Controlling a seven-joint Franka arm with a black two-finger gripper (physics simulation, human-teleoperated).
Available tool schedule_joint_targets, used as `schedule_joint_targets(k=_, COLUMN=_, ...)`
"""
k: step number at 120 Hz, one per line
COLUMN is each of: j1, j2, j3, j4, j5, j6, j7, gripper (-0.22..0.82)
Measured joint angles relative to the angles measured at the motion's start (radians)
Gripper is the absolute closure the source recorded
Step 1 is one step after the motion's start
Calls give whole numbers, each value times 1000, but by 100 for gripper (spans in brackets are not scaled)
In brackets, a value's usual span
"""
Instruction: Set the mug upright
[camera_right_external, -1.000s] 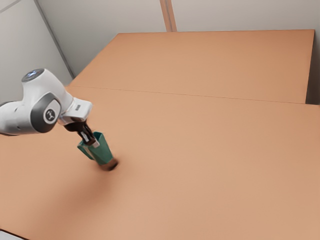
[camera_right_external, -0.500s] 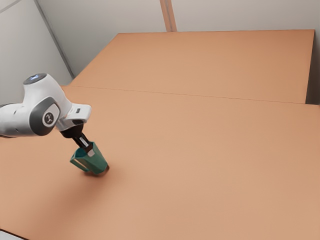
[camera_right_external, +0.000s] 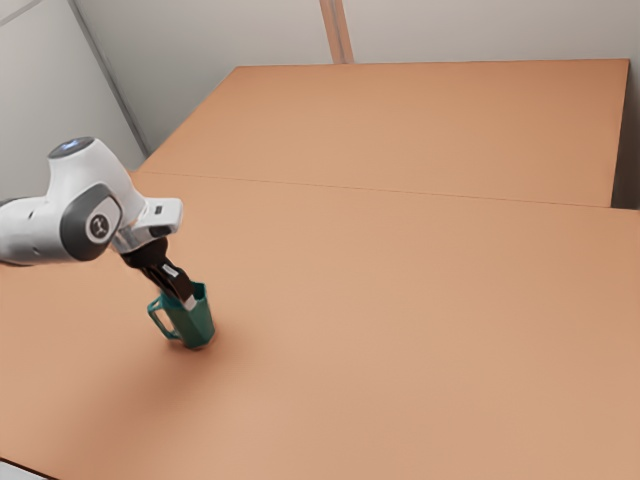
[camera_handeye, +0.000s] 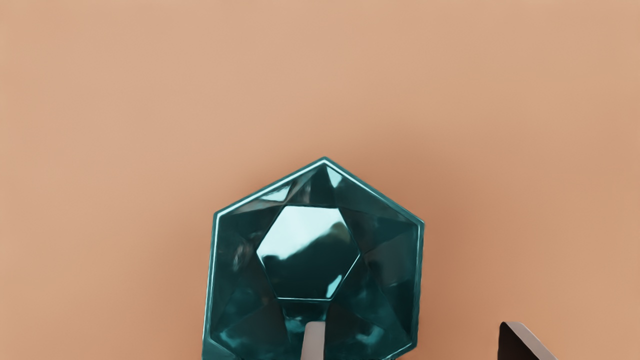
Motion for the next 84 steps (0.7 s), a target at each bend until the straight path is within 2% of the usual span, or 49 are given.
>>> schedule_joint_targets(k=16, j1=-1, j2=-5, j3=-20, j4=71, j5=-3, j6=-31, j7=-19, gripper=15)
schedule_joint_targets(k=31, j1=-5, j2=52, j3=-63, j4=226, j5=-5, j6=-94, j7=-38, gripper=8)
schedule_joint_targets(k=46, j1=-3, j2=127, j3=-107, j4=413, j5=-7, j6=-193, j7=-56, gripper=4)
schedule_joint_targets(k=61, j1=4, j2=169, j3=-117, j4=561, j5=-8, j6=-296, j7=-70, gripper=3)
schedule_joint_targets(k=84, j1=59, j2=232, j3=-154, j4=716, j5=-14, j6=-431, j7=-87, gripper=1)
